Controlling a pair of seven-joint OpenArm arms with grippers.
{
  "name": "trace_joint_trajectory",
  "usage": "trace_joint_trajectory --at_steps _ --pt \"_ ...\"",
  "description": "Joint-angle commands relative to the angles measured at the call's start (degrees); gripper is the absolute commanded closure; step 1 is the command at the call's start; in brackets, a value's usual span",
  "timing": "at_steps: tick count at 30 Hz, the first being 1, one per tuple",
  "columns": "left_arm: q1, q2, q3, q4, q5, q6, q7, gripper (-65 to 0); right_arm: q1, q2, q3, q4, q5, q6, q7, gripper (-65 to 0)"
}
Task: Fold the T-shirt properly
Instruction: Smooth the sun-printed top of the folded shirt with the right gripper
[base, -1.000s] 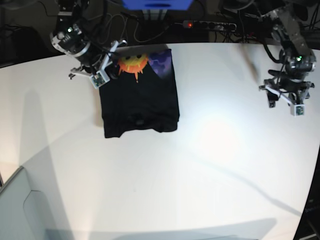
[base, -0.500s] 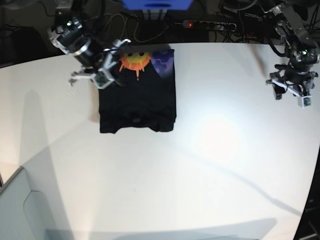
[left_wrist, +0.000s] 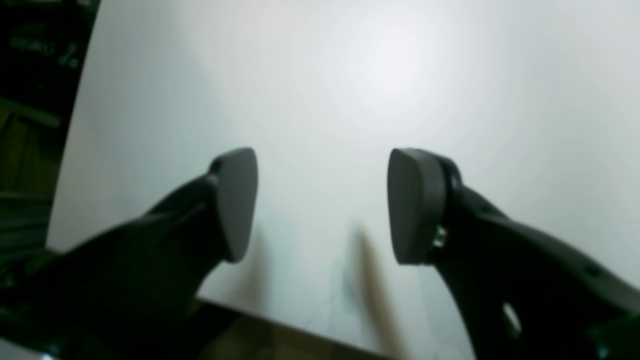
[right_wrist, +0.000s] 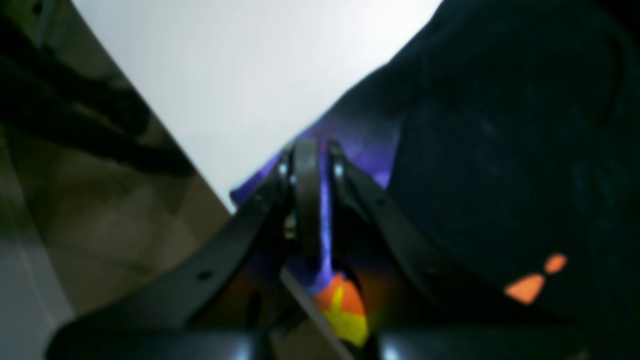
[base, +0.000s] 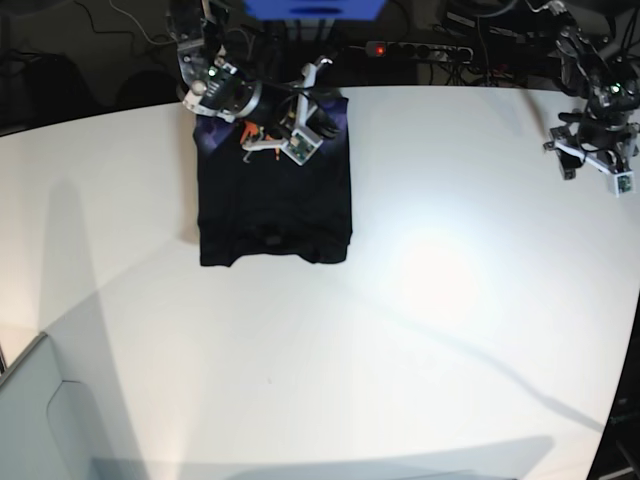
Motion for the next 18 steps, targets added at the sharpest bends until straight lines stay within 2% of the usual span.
trace_joint_trajectory --at_steps 1,6,9,14,18 --pt "0.4 -1.0 -0.5 0.8 0.0 0.0 -1.0 -39.4 -0.1 0.3 -0.1 0.4 0.9 1.0 1.0 -0.1" --pt "0.4 -1.0 -0.9 0.6 0.0 0.0 -1.0 -39.4 -0.4 2.8 -2.5 -0.4 0.9 1.0 1.0 -0.1" --pt "0.4 -0.9 -0.8 0.6 0.0 0.0 -1.0 -39.4 -1.4 3.5 -2.6 3.9 0.9 1.0 1.0 -0.1" --pt "0.4 -0.2 -0.8 0.6 0.0 0.0 -1.0 -39.4 -3.0 4.3 1.6 17.8 1.0 1.0 0.4 -0.1" --pt "0.5 -0.1 -0.8 0.6 0.0 0.0 -1.0 -39.4 -3.0 4.1 9.8 19.6 1.0 1.0 0.3 -0.1"
